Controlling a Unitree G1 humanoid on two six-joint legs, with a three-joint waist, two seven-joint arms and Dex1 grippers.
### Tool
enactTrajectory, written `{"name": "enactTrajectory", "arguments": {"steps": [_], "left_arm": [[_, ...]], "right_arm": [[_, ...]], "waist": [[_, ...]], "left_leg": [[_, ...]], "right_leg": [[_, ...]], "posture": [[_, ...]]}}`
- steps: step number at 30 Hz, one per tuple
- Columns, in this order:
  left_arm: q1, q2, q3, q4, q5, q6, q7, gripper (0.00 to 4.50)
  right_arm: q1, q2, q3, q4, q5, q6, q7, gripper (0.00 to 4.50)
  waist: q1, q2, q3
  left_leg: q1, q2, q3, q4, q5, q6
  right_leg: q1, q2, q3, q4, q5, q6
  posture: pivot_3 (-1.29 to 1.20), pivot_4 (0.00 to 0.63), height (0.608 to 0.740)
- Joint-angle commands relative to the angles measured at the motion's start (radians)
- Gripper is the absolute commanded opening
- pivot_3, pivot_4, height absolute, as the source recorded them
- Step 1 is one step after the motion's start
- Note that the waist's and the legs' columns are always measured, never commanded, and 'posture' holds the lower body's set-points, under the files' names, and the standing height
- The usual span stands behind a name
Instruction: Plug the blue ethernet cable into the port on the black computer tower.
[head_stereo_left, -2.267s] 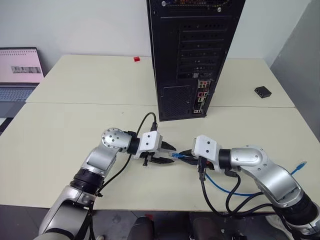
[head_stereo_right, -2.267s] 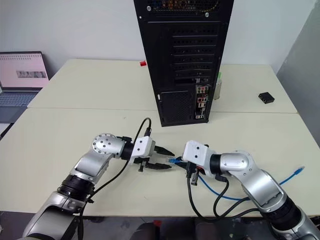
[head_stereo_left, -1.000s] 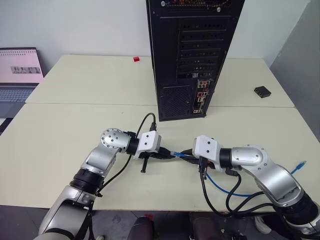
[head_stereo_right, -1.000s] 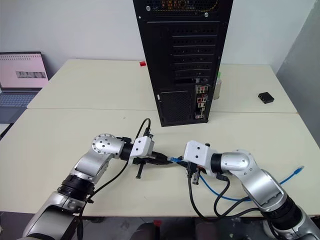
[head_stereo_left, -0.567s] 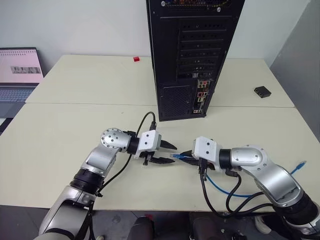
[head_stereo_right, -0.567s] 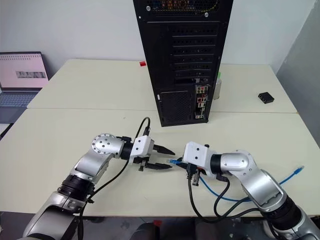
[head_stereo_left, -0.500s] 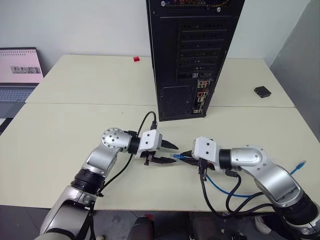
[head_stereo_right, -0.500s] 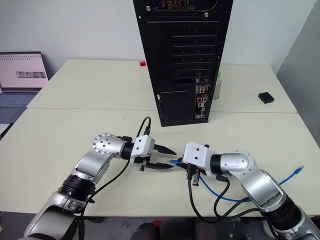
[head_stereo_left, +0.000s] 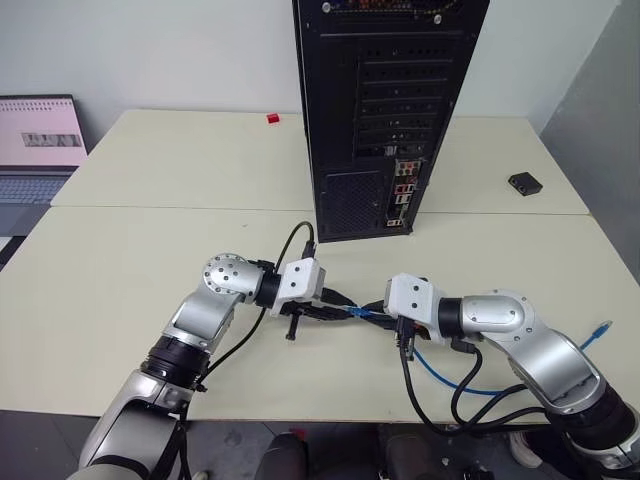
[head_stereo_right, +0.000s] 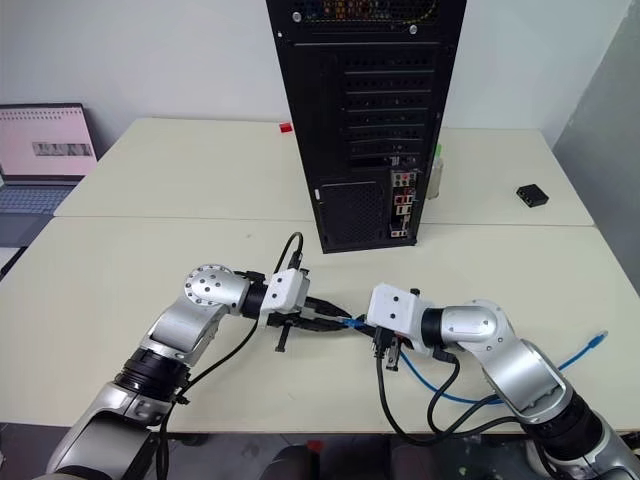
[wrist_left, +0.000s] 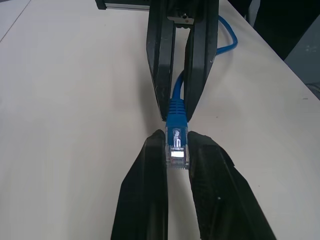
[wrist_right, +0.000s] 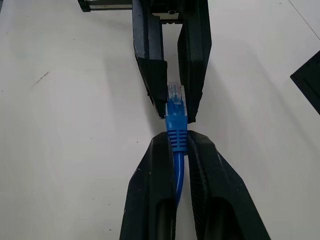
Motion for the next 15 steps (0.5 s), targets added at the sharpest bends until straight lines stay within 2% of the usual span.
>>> {"name": "enactTrajectory", "arguments": {"steps": [1,6,8,12,15], "left_arm": [[-0.009,0.009,0.014,-0.007,0.006,-0.032,0.003,0.31],[-0.01,-0.007,0.016,0.0,0.01,-0.052,0.021,0.31],[-0.007,-0.017,0.02,-0.002,0.006,-0.061,0.029,0.31],[0.01,-0.028,0.033,-0.018,-0.003,-0.086,0.055,0.31],[0.041,-0.03,0.044,-0.008,0.036,-0.22,0.105,0.31]], "right_arm": [[-0.002,0.0,-0.01,-0.018,0.007,-0.018,0.009,0.09],[-0.001,-0.002,-0.011,-0.024,0.01,-0.016,0.012,0.09],[-0.003,-0.017,-0.022,-0.03,0.016,-0.019,0.025,0.8],[-0.004,-0.057,-0.075,-0.07,0.047,0.006,0.05,1.61],[0.019,-0.099,-0.177,-0.137,0.147,0.101,0.074,2.32]], "waist": [[0.0,0.0,0.0],[0.0,0.0,0.0],[0.0,0.0,0.0],[0.0,0.0,0.0],[0.001,0.0,0.0]], "left_leg": [[0.0,0.0,0.0,0.0,0.0,0.0],[0.0,0.0,0.0,0.0,0.0,0.0],[0.0,0.0,0.0,0.0,0.0,0.0],[0.0,0.0,0.0,0.0,0.0,0.0],[0.0,0.0,0.0,0.0,0.0,0.0]], "right_leg": [[0.0,0.0,0.0,0.0,0.0,0.0],[0.0,0.0,0.0,0.0,0.0,0.0],[0.0,0.0,0.0,0.0,0.0,0.0],[0.0,0.0,0.0,0.0,0.0,0.0],[0.0,0.0,0.0,0.0,0.0,0.0]], "posture": [[0.0,0.15,0.74],[0.0,0.15,0.74],[0.0,0.15,0.74],[0.0,0.15,0.74],[0.0,0.15,0.74]]}}
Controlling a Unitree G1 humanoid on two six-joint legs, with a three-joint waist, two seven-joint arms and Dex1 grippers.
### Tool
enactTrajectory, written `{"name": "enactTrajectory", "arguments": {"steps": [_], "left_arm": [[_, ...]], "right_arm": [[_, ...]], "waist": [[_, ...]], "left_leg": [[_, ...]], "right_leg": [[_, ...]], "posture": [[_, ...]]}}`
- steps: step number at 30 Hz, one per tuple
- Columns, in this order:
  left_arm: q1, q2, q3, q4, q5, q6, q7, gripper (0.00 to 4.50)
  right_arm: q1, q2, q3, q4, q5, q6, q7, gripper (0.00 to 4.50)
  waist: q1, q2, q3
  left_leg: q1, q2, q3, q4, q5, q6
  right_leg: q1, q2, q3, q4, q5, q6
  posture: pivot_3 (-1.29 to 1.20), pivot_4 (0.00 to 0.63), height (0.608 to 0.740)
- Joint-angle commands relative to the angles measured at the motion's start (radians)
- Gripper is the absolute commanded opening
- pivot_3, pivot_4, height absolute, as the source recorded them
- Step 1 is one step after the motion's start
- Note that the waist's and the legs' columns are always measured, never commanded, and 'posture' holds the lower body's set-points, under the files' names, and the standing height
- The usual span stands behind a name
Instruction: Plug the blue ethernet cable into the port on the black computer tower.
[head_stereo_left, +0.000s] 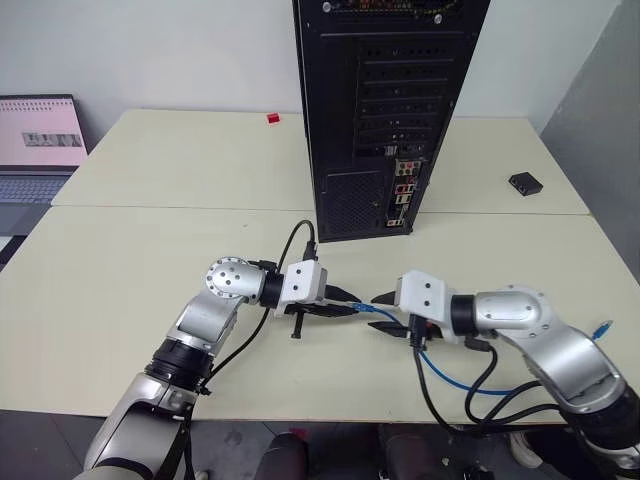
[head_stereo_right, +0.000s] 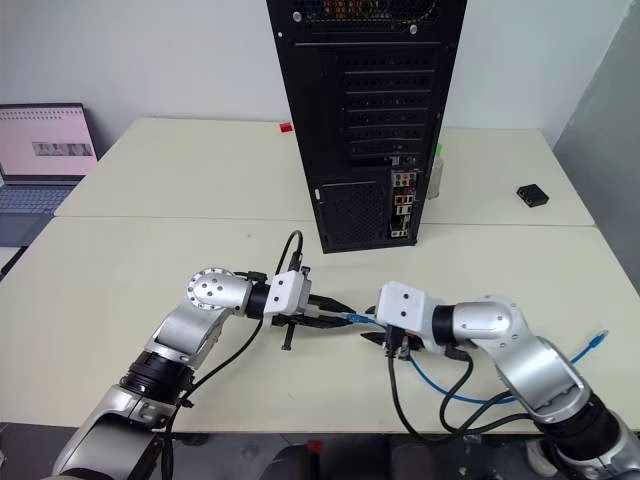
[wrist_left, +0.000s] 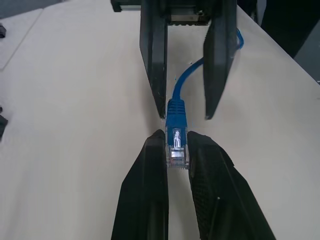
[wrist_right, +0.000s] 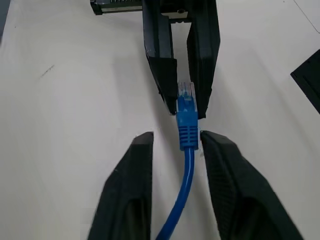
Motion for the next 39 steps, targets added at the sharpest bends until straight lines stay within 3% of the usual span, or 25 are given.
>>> {"name": "enactTrajectory", "arguments": {"steps": [1,2,6,11,18,30,33,39], "left_arm": [[0.038,-0.013,0.045,0.004,0.077,-0.286,0.106,0.31],[0.046,-0.018,0.05,0.023,0.114,-0.397,0.146,0.31],[0.035,-0.052,0.086,0.116,0.216,-0.757,0.307,0.31],[-0.002,-0.07,0.107,0.201,0.317,-0.98,0.462,0.31],[-0.037,-0.052,0.099,0.265,0.417,-1.083,0.597,0.31],[-0.051,-0.028,0.074,0.272,0.502,-1.105,0.733,0.31],[-0.05,-0.023,0.065,0.264,0.509,-1.105,0.75,0.31],[-0.052,-0.014,0.053,0.261,0.517,-1.103,0.784,0.31]], "right_arm": [[0.028,-0.005,-0.196,-0.109,0.181,0.155,0.009,2.36],[0.035,0.016,-0.251,-0.119,0.241,0.21,-0.007,2.82],[0.046,0.133,-0.383,-0.114,0.42,0.377,-0.094,2.84],[0.018,0.209,-0.421,-0.075,0.513,0.451,-0.17,2.84],[-0.01,0.246,-0.432,-0.018,0.592,0.472,-0.223,2.84],[-0.035,0.25,-0.444,0.023,0.704,0.487,-0.278,2.84],[-0.039,0.261,-0.444,0.028,0.716,0.482,-0.297,2.41],[-0.047,0.253,-0.434,0.035,0.735,0.48,-0.309,1.01]], "waist": [[0.0,0.0,0.0],[0.001,0.0,0.0],[0.003,-0.001,0.0],[0.003,0.0,0.0],[0.002,0.0,0.0],[0.001,0.0,0.0],[0.001,0.0,0.0],[0.001,0.0,0.0]], "left_leg": [[0.0,0.0,0.0,0.0,0.0,0.0],[0.0,0.0,0.0,0.0,0.0,0.0],[0.0,0.001,0.0,0.0,0.0,0.0],[0.0,0.0,0.0,0.0,0.0,0.0],[0.0,0.0,0.0,0.0,0.0,0.0],[0.0,0.0,0.0,0.0,0.0,0.0],[0.0,0.0,0.0,0.0,0.0,0.0],[0.0,0.0,0.0,0.0,0.0,0.0]], "right_leg": [[0.0,0.0,0.0,0.0,0.0,0.0],[0.0,0.0,0.0,0.0,0.0,0.0],[0.0,-0.001,0.0,0.0,0.0,0.0],[0.001,-0.001,0.0,0.0,0.0,0.0],[0.001,-0.001,0.0,0.0,0.0,0.0],[0.001,-0.001,-0.001,0.0,0.0,0.0],[0.001,-0.001,-0.001,0.0,0.0,0.0],[0.001,-0.001,-0.001,0.0,0.0,0.0]], "posture": [[0.0,0.15,0.74],[0.0,0.15,0.74],[0.0,0.15,0.74],[0.0,0.15,0.74],[0.0,0.15,0.74],[0.0,0.15,0.74],[0.0,0.15,0.74],[0.0,0.15,0.74]]}}
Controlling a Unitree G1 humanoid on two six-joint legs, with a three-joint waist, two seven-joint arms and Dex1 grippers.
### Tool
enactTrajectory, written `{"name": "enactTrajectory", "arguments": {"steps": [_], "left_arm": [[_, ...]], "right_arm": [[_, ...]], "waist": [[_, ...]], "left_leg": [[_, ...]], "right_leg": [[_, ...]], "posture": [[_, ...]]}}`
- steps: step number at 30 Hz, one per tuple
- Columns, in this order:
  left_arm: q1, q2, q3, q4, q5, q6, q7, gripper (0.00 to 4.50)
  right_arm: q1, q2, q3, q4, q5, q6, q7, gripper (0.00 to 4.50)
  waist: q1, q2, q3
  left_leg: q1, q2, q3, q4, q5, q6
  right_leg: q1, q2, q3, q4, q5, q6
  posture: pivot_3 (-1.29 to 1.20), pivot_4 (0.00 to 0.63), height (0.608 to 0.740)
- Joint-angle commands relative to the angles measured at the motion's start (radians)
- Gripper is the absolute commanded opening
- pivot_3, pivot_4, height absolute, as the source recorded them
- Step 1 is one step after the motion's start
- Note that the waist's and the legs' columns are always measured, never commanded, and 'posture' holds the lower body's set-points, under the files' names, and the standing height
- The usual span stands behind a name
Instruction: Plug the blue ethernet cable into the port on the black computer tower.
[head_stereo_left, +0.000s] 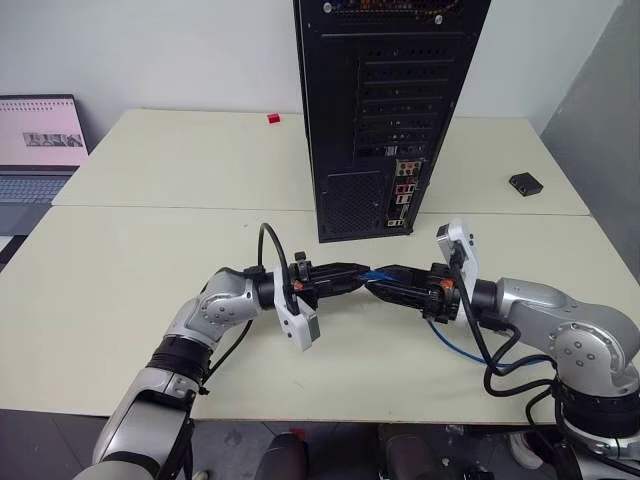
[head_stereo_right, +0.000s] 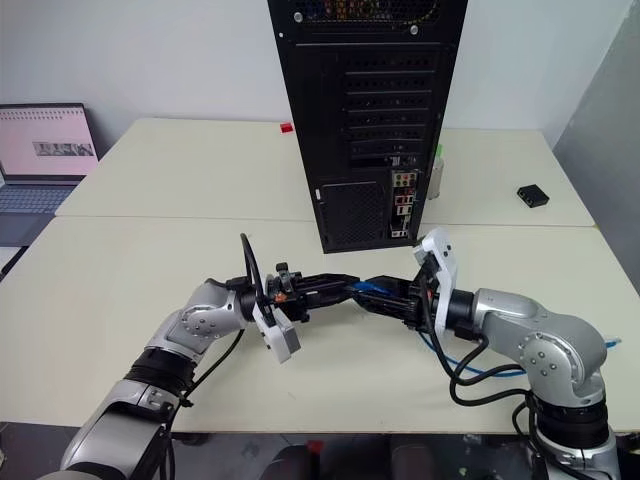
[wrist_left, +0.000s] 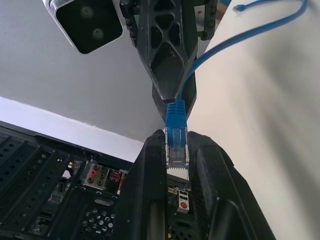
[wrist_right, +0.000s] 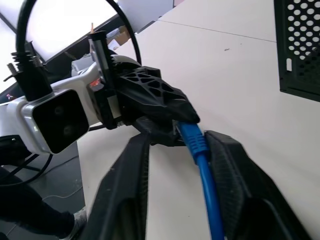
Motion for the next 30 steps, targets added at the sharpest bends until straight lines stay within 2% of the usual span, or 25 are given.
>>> {"name": "enactTrajectory", "arguments": {"steps": [1,4,13,15,22,27,30], "left_arm": [[-0.014,0.012,-0.007,-0.032,0.004,-0.005,0.034,0.31],[-0.016,0.016,-0.011,-0.035,0.013,-0.008,0.047,0.31],[-0.019,0.011,-0.017,-0.038,0.037,-0.002,0.099,0.31],[-0.017,0.013,-0.031,-0.033,0.016,0.006,0.098,1.02],[-0.005,0.031,-0.068,-0.027,-0.082,0.076,0.06,2.54],[0.03,0.041,-0.053,-0.049,-0.259,0.261,-0.023,3.7],[0.071,0.038,-0.028,-0.116,-0.405,0.494,-0.091,4.32]], "right_arm": [[-0.023,-0.004,-0.01,-0.012,0.041,-0.011,-0.004,0.69],[-0.025,-0.006,-0.009,-0.008,0.048,-0.009,-0.008,0.08],[-0.044,-0.005,-0.026,0.01,0.09,0.008,-0.023,0.02],[-0.046,-0.008,-0.028,0.012,0.101,0.012,-0.028,0.01],[-0.044,-0.039,-0.022,0.01,0.099,0.004,-0.034,0.01],[-0.036,-0.063,-0.038,0.006,0.069,-0.032,-0.054,0.01],[-0.034,-0.072,-0.051,-0.002,-0.002,-0.094,-0.107,0.01]], "waist": [[0.0,0.0,0.0],[0.0,0.0,0.0],[0.0,0.0,0.0],[0.0,0.0,0.0],[0.0,0.0,0.0],[-0.002,0.0,0.0],[-0.002,0.0,0.0]], "left_leg": [[0.0,0.0,0.0,0.0,0.0,0.0],[0.0,0.0,0.0,0.0,0.0,0.0],[0.0,0.0,0.0,0.0,0.0,0.0],[0.0,0.0,0.0,0.0,0.0,0.0],[0.0,0.0,0.0,0.0,0.0,0.0],[0.0,0.0,0.0,0.0,0.0,0.0],[0.0,0.0,0.0,0.0,0.0,0.0]], "right_leg": [[0.0,0.0,0.0,0.0,0.0,0.0],[0.0,0.0,0.0,0.0,0.0,0.0],[0.0,0.0,0.0,0.0,0.0,0.0],[0.0,0.0,0.0,0.0,0.0,0.0],[0.0,0.0,0.0,0.0,0.0,0.0],[0.0,0.0,0.0,0.0,0.0,0.0],[0.0,0.0,0.0,0.0,0.0,0.0]], "posture": [[0.0,0.15,0.74],[0.0,0.15,0.74],[0.0,0.15,0.74],[0.0,0.15,0.74],[0.0,0.15,0.74],[0.0,0.15,0.74],[0.0,0.15,0.74]]}}
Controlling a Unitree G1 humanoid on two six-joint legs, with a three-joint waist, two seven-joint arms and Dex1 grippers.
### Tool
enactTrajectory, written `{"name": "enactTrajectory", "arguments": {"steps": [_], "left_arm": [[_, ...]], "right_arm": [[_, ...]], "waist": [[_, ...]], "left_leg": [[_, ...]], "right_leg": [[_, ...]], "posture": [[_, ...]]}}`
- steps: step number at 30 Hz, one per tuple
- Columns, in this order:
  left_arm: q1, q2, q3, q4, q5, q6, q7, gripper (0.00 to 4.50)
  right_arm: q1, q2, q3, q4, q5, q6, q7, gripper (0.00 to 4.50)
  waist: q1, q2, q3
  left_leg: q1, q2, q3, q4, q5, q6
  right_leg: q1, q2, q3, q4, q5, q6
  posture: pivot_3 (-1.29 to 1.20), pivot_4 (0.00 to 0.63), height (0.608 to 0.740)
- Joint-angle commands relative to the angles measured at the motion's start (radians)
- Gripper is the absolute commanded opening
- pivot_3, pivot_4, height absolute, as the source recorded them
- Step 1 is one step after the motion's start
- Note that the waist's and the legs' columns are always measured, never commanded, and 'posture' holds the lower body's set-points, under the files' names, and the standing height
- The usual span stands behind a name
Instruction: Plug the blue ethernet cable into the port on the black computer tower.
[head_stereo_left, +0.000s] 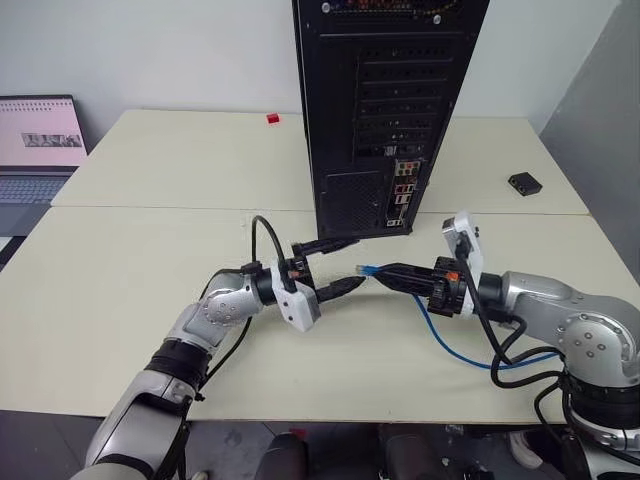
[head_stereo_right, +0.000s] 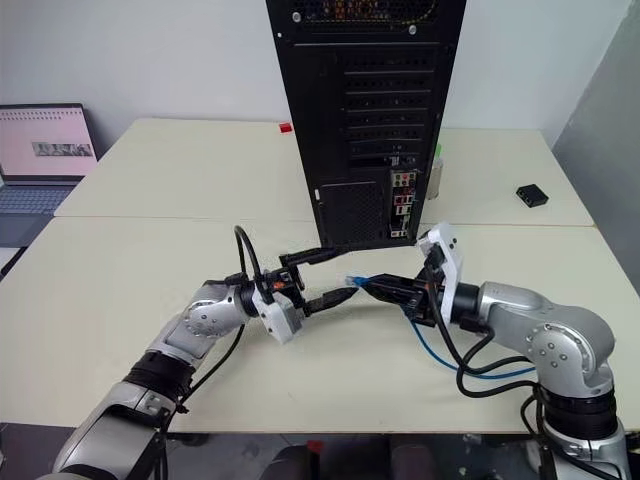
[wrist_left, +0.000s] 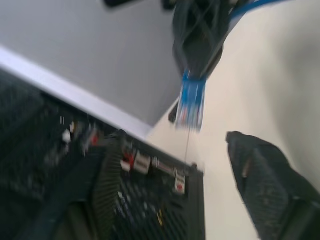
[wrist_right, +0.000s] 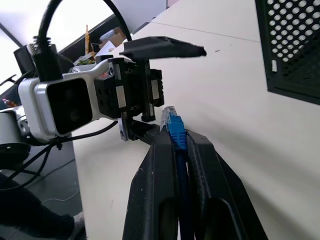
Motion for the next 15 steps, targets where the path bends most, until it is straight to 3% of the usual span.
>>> {"name": "enactTrajectory", "arguments": {"steps": [1,7,15], "left_arm": [[0.045,-0.005,0.049,-0.129,-0.211,0.307,-0.078,4.48],[0.102,-0.052,0.067,-0.422,-0.403,0.805,-0.078,4.5],[0.098,-0.156,0.105,-0.619,-0.435,1.203,0.087,4.5]], "right_arm": [[-0.011,-0.001,-0.04,-0.034,-0.078,-0.093,-0.076,0.01],[-0.041,0.079,0.068,-0.054,-0.317,-0.236,-0.264,0.0],[-0.028,0.262,0.224,-0.03,-0.652,-0.375,-0.556,0.0]], "waist": [[0.0,0.0,0.0],[-0.001,0.0,0.0],[-0.001,0.0,0.0]], "left_leg": [[0.0,0.0,0.0,0.0,0.0,0.0],[0.0,0.0,-0.001,0.0,0.0,0.0],[0.0,0.0,-0.001,0.0,0.0,0.0]], "right_leg": [[0.0,0.0,0.0,0.0,0.0,0.0],[0.0,0.0,0.0,0.0,0.0,0.0],[0.0,0.001,0.0,0.0,0.0,0.0]], "posture": [[0.0,0.15,0.74],[0.0,0.15,0.74],[0.0,0.15,0.74]]}}
